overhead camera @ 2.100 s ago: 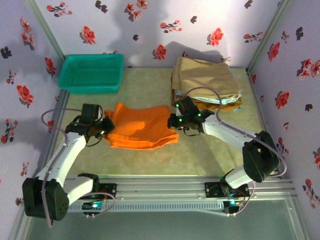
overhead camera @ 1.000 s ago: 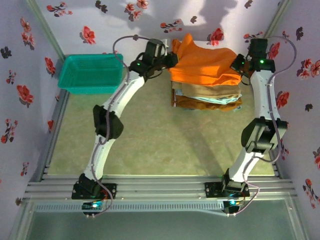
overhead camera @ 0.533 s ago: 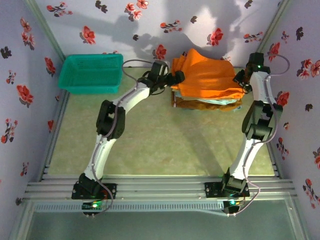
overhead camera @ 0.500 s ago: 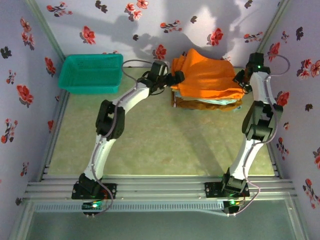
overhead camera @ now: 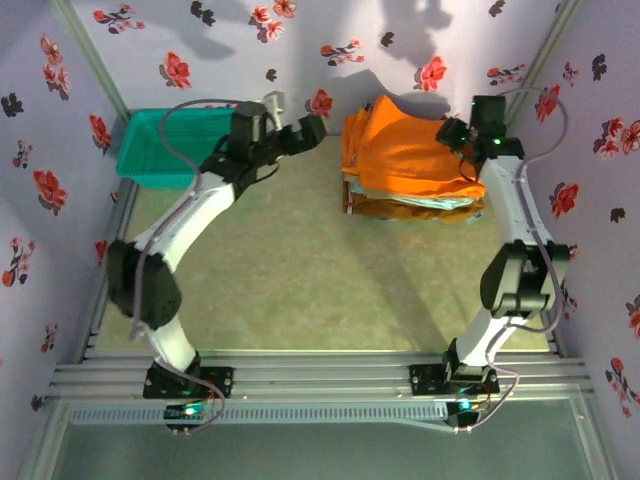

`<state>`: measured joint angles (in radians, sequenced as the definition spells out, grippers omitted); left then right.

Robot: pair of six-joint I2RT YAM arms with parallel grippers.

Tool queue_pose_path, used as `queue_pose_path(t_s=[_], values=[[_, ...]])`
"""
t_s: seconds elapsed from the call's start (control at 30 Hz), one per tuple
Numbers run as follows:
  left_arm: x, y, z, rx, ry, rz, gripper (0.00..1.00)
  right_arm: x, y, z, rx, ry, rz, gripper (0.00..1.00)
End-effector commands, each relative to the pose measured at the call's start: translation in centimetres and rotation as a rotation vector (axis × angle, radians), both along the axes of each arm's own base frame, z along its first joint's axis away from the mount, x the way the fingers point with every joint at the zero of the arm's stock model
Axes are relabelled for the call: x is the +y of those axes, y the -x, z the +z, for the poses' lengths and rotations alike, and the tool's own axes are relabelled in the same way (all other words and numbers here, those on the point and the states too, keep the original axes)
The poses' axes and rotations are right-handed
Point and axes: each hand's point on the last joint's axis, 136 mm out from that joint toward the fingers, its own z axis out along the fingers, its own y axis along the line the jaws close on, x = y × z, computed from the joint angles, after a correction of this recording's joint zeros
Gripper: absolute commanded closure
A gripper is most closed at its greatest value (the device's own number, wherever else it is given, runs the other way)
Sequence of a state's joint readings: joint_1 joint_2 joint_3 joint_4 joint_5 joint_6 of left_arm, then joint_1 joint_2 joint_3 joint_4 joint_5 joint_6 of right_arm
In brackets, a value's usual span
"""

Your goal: Fold and stack the trousers

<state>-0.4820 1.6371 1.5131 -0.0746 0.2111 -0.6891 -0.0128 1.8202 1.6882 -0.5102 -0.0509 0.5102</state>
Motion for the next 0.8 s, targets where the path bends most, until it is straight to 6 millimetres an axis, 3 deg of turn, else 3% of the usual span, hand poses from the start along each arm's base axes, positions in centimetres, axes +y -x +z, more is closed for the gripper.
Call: queue_pose_path(t_s=[0.0,0.1,0.2,0.3,0.4,0.47,0.53,0.63,0.67,0.7,0.77], values=[[3.4,2.1,-1.5,-0.027,-0.047,0.049,0.0,1.2,-1.1,-8.7,0.167,-0.116,0.007,0.39],[7.1,5.1,-2.8,-0.027,-0.069,0.106,0.0,2.1,-1.2,-12.7,0.242,-0.163,0.027,0.4],[11.3,8.3,-3.9,-0.019,-0.101,0.182,0.0,2.5,-1.3,-12.3,0.251,-0.17,0.055,0.41],[15.2,11.6,-4.2,-0.024,-0.141,0.275,0.0,2.2,-1.3,-7.2,0.169,-0.13,0.078,0.37],[18.0,14.8,-3.9,-0.046,-0.185,0.346,0.0,2.9,-0.5,-0.3,0.05,-0.145,0.114,0.33],[19.7,16.6,-3.6,-0.056,-0.221,0.398,0.0,4.1,1.1,4.7,-0.06,-0.18,0.158,0.3],[22.2,18.5,-3.5,-0.037,-0.257,0.502,0.0,5.2,4.2,9.2,-0.173,-0.185,0.195,0.23],[26.0,21.2,-3.4,0.018,-0.331,0.656,0.0,6.6,10.4,13.8,-0.328,-0.15,0.242,0.07],[26.4,21.7,-3.5,0.028,-0.363,0.66,0.0,7.1,12.9,14.6,-0.384,-0.125,0.268,0.01],[26.8,22.2,-3.8,0.054,-0.394,0.669,0.0,6.8,15.2,15.1,-0.436,-0.112,0.236,0.01],[27.4,22.8,-4.8,0.096,-0.424,0.683,0.0,4.5,18.3,15.0,-0.52,-0.114,0.062,0.01]])
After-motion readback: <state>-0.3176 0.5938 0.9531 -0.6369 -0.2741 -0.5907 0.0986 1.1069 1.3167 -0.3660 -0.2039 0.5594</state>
